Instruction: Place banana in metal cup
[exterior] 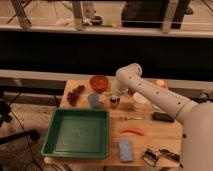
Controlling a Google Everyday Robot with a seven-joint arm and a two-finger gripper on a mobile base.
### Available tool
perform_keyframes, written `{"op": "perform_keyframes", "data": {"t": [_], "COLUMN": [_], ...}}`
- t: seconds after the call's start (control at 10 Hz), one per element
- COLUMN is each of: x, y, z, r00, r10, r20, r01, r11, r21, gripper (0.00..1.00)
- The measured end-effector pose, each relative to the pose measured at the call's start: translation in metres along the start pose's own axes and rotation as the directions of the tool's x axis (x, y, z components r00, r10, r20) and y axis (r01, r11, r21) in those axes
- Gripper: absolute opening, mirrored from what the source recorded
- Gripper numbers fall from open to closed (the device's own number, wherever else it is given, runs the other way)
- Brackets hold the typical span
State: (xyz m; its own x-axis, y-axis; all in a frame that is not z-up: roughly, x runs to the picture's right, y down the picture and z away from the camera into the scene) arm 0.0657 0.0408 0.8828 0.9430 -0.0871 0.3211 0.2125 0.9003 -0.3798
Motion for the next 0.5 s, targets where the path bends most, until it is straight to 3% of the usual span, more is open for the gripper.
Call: {"op": "perform_keyframes", "data": {"t": [0.3,0.5], "x": [0.0019,0.0058], "y": [0.0042,0.004], "z": [-0.0013,-0.0018], "r00": [1.0,1.0], "r10": [0.005,0.011], "r20": [0.002,0.0], "r01": [-0.005,-0.011], "r11": [1.0,1.0], "r21": [0.003,0.007], "gripper": [0.37,0.39]}}
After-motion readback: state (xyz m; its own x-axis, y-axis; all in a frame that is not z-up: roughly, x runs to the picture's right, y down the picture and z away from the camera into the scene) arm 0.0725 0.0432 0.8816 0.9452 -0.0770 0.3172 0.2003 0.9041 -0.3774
